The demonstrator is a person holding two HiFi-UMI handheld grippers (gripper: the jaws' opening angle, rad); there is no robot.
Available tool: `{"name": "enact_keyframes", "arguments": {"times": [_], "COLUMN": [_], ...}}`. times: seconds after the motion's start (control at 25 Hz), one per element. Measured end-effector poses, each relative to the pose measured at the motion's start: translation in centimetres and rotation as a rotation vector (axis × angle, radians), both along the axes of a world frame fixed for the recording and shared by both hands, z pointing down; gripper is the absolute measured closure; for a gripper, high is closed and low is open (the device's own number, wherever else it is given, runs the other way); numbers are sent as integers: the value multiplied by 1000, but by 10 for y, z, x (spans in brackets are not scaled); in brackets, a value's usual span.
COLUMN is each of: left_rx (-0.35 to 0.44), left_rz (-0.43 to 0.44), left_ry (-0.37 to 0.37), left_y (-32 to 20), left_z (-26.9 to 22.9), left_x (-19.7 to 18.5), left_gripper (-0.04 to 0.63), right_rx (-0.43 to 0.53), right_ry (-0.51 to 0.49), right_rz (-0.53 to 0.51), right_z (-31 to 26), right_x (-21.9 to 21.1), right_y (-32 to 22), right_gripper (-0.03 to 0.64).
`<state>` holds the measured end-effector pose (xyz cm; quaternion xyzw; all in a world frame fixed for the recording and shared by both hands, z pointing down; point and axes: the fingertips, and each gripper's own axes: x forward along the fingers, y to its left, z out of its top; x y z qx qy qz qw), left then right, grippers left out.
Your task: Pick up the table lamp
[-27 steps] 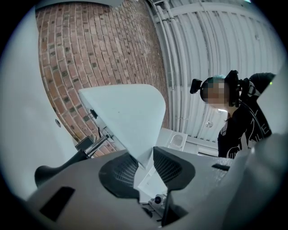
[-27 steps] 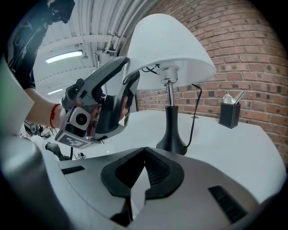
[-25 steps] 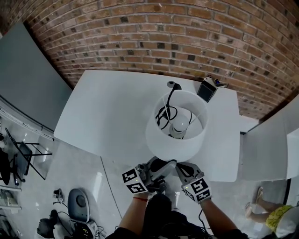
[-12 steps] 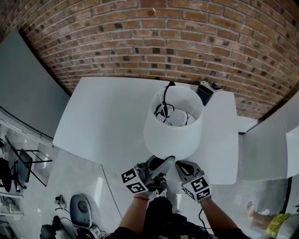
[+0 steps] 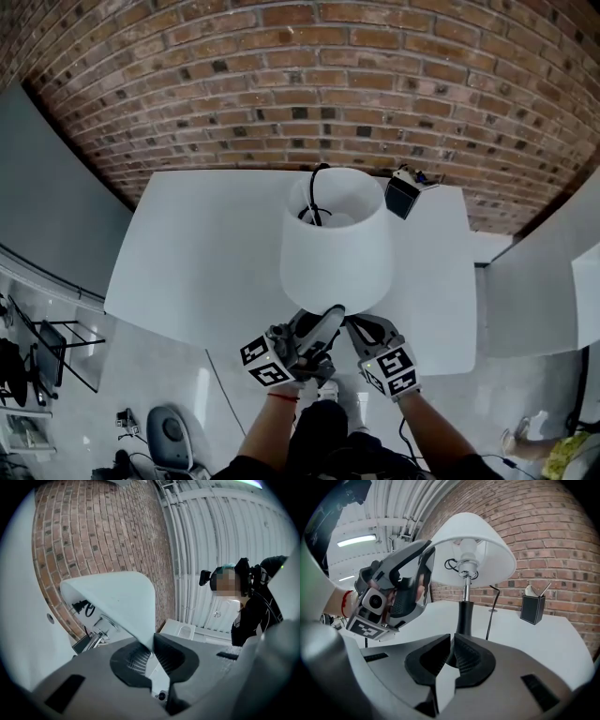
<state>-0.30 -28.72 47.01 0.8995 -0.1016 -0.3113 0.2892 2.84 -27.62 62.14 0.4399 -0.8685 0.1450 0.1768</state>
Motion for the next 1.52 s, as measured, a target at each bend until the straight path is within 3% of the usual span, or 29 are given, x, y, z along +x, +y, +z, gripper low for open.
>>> {"name": "enact_keyframes", "arguments": {"times": [0.2,0.68,0.92,1.52], "left_rx": [-6,6,3,5], "left_rz": [18,74,85,83], "left_ry": [11,-6,-14,-41], "left_y": [-15,-39,-44,-47], "left_z": [-3,-9,-10,-10], "left_x": [-3,2,-1,-2], "left_gripper": [569,578,578,578], "right_rx": [-17,-37,-39,-63], "right_ry": [9,-9,30,79], "right_rz": [23,119,175,196], "right_z": [0,-3,0,10], "right_x": [-6,-6,-8,-16], "right_y": [-17,-55,-72,-92], "right_gripper": [611,509,466,463]}}
